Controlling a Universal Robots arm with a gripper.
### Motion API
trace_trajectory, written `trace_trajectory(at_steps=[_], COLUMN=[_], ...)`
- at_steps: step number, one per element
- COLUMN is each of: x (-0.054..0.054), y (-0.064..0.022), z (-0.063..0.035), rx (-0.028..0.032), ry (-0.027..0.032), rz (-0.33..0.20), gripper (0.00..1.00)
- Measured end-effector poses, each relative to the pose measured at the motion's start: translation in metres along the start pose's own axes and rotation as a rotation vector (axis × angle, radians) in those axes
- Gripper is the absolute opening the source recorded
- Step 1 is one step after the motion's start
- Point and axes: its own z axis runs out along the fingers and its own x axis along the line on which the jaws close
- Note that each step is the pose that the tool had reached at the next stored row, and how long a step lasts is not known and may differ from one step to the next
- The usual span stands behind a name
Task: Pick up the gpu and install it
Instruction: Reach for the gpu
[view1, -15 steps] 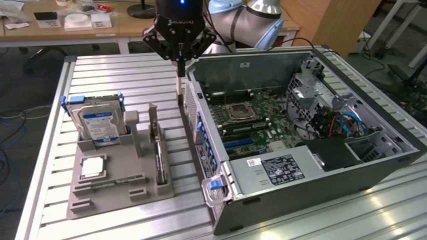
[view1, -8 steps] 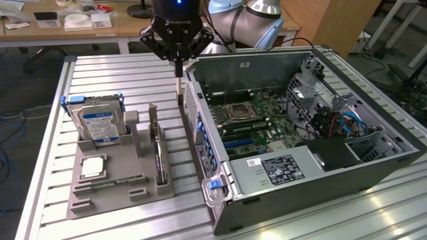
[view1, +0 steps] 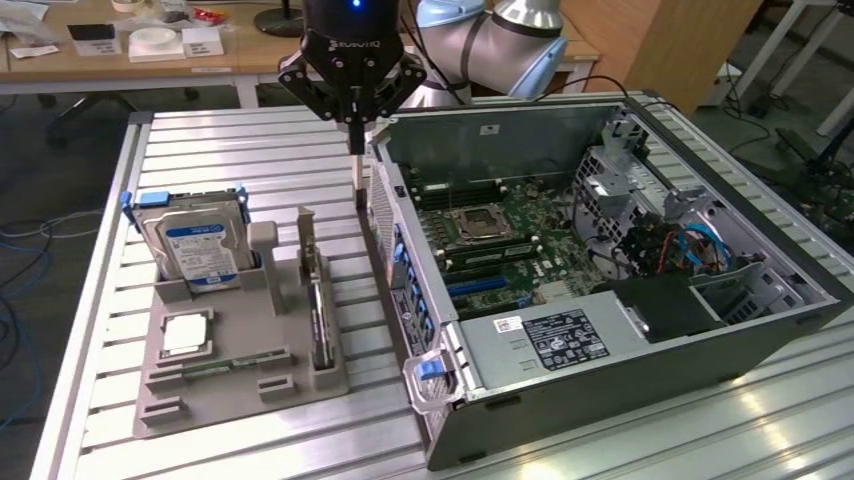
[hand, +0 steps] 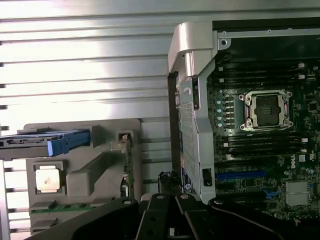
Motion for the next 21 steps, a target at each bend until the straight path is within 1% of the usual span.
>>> trace_trajectory(at_steps=[6, 15, 21], x=[0.0022, 0.0098, 0.01], y=[-0.0002, -0.0007, -0.0007], z=[0.0, -0.0002, -0.0002], rx=[0.0, 0.0, -0.0001], ry=[-0.0001, 0.0, 0.0], rz=[0.0, 0.0, 0.0], gripper=[0.11, 0.11, 0.11])
